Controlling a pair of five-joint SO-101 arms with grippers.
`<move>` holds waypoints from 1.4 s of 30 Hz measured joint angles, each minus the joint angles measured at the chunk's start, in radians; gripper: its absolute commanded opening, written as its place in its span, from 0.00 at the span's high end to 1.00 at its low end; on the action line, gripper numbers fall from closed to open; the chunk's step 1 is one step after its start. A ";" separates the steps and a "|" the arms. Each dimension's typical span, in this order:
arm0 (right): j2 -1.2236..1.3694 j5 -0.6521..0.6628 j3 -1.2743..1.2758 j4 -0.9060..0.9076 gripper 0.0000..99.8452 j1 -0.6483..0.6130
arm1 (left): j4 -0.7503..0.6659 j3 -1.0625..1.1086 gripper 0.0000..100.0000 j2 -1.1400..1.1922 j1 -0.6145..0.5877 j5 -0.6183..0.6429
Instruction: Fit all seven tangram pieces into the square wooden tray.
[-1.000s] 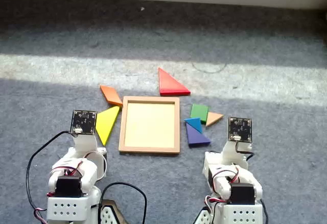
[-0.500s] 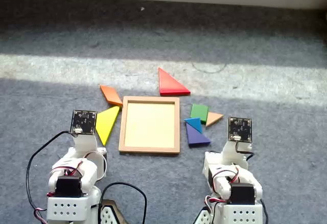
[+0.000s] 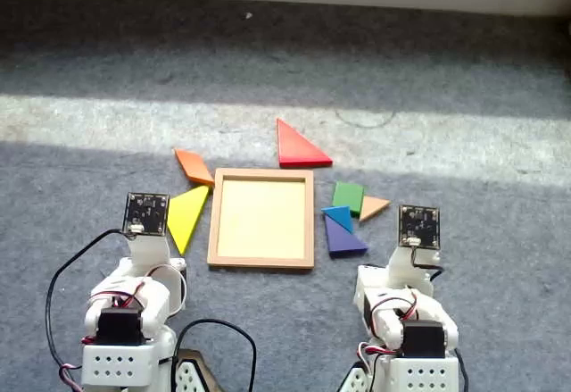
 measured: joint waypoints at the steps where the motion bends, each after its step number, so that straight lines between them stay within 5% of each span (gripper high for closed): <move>1: 0.000 0.000 0.000 0.000 0.98 0.000 | 0.000 0.000 0.95 0.000 0.000 0.000; 23: 0.000 0.000 0.000 0.000 0.98 0.000 | -0.006 0.000 0.95 0.000 -0.141 0.000; 34: -0.002 0.061 -0.051 -0.084 0.98 0.236 | -0.009 -0.112 0.95 0.000 -0.356 -0.002; 37: -0.002 0.218 -0.064 -0.098 0.98 0.235 | -0.052 -0.112 0.95 0.000 -0.353 -0.095; 42: 0.000 0.235 -0.118 -0.091 0.98 0.189 | -0.144 -0.112 0.95 0.000 -0.353 -0.230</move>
